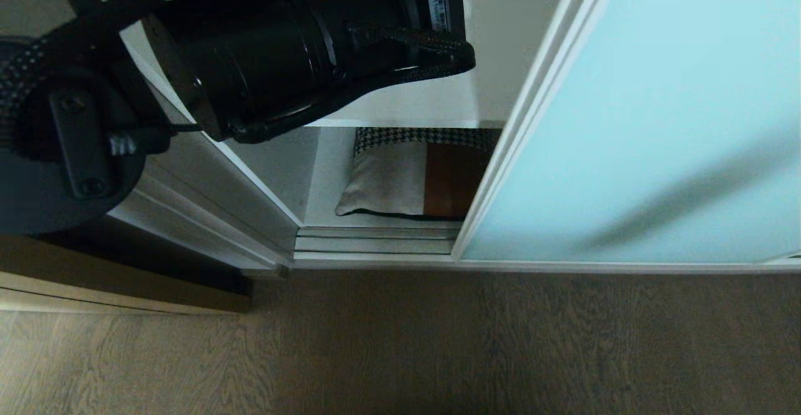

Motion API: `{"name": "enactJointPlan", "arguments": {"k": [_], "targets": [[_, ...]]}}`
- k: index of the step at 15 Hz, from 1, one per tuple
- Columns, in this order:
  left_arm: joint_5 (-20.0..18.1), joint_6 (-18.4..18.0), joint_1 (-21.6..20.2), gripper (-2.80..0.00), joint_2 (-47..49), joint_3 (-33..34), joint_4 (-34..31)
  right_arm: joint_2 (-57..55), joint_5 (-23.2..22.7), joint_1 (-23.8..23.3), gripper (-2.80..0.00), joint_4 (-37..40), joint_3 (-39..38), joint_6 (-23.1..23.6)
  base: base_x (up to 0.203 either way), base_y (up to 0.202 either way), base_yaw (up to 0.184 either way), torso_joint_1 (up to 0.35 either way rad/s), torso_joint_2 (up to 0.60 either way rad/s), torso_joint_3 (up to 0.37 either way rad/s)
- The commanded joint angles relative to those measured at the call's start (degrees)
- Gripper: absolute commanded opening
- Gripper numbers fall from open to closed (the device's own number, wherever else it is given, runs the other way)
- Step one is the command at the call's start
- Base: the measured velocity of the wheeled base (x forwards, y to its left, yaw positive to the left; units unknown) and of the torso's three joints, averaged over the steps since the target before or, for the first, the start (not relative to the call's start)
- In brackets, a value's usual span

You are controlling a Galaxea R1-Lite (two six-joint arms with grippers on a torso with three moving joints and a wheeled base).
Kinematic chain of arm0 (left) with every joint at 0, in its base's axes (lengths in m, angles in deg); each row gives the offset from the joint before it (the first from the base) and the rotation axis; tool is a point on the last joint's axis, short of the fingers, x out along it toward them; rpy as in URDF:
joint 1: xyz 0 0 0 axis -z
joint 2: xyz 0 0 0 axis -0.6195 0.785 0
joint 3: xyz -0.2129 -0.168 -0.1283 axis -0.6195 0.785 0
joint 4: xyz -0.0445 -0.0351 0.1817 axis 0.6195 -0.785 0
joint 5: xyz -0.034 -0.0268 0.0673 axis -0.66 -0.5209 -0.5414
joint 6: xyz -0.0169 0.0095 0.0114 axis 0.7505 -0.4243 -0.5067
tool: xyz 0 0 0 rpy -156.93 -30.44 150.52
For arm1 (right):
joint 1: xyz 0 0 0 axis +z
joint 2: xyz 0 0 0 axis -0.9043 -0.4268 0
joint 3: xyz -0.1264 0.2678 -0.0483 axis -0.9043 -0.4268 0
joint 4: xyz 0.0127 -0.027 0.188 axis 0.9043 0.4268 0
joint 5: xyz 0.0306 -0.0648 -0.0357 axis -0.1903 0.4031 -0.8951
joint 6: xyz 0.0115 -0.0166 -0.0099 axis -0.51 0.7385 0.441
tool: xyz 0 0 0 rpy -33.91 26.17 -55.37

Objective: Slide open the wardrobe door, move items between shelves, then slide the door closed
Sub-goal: Open the door

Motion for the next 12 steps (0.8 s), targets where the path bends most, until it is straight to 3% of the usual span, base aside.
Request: {"name": "enactJointPlan", "arguments": {"k": [1, 6, 12], "targets": [[0.1, -0.1, 1.3, -2.80, 2.4, -0.1, 0.6, -0.1, 0.0, 0.0, -2.80, 0.0, -0.1, 0.0, 0.000, 0.000, 0.000, 0.000, 0.00, 0.000], [0.1, -0.1, 1.5, -2.80, 11.0, -4.5, 2.6, -0.1, 0.0, 0.0, -2.80, 0.0, -0.1, -0.1, 0.000, 0.000, 0.000, 0.000, 0.00, 0.000], [1.1, -0.1, 5.3, -2.80, 21.0, -11.2, 6.7, -0.1, 0.0, 0.0, -2.80, 0.0, -0.1, 0.0, 0.000, 0.000, 0.000, 0.000, 0.00, 0.000]]}}
